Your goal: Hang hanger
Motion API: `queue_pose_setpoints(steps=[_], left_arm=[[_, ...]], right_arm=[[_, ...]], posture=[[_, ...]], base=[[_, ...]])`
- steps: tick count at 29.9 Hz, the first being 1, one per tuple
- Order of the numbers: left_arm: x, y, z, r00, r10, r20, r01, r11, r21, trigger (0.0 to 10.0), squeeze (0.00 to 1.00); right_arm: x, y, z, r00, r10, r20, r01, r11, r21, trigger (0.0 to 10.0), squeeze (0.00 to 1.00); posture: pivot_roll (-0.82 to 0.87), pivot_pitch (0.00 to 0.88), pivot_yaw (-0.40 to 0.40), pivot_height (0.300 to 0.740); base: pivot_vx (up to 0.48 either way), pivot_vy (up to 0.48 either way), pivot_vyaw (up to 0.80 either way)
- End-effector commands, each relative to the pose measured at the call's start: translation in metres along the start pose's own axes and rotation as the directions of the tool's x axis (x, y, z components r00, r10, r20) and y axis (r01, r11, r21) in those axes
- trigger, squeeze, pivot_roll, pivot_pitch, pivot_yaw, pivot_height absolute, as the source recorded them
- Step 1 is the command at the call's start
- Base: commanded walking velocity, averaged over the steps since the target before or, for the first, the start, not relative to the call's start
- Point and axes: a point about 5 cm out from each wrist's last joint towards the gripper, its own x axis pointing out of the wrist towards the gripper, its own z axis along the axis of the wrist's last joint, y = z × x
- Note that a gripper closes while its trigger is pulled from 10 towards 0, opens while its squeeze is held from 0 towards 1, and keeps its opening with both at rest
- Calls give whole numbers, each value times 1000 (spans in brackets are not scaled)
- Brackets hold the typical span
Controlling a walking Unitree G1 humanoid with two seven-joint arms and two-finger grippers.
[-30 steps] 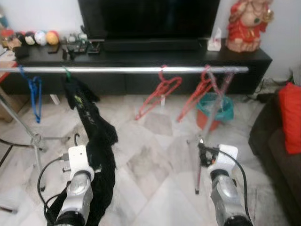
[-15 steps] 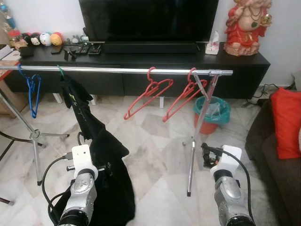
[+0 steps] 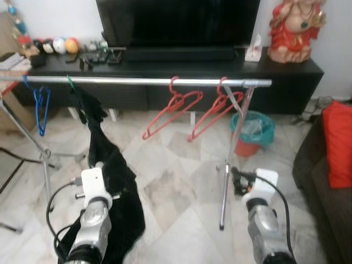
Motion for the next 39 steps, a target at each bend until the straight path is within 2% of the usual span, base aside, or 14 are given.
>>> queue_pose_setpoints(steps=[1,10,15,21,28,31,39], left_arm=[[3,7,9,999,21,43,-21,1000,1,10000,0],[3,8,12,998,25,60,-25,1000,5,10000,0],[3,8,14,997,26,69,-26,1000,3,10000,0],[3,6,14,997,8,73,-9,1000,2,10000,0],[1,-3,12,996,-58,61,57,998,8,10000,0],[1,-3,12,997,-57,61,56,998,8,10000,0],[1,-1,13,997,-38,69,38,999,10,10000,0]], right_arm=[[0,11,-1,999,33,-9,-33,999,20,10000,0],[0,15,0,998,65,3,-65,998,8,10000,0],[0,16,0,997,72,-1,-72,997,24,10000,0],[0,15,-1,998,67,-8,-67,997,35,10000,0],[2,13,-5,998,35,-52,-32,998,54,10000,0],[2,13,-5,998,35,-49,-32,998,52,10000,0],[1,12,-3,999,43,-29,-42,998,51,10000,0]], posture=[[-144,0,38,740],[-142,0,37,740],[-144,0,37,740],[-143,0,36,740],[-140,0,35,740],[-140,0,35,740],[-140,0,34,740]], base=[[0,0,0],[186,0,0],[332,0,691],[341,0,0],[366,0,-106],[369,0,-740],[369,0,0]])
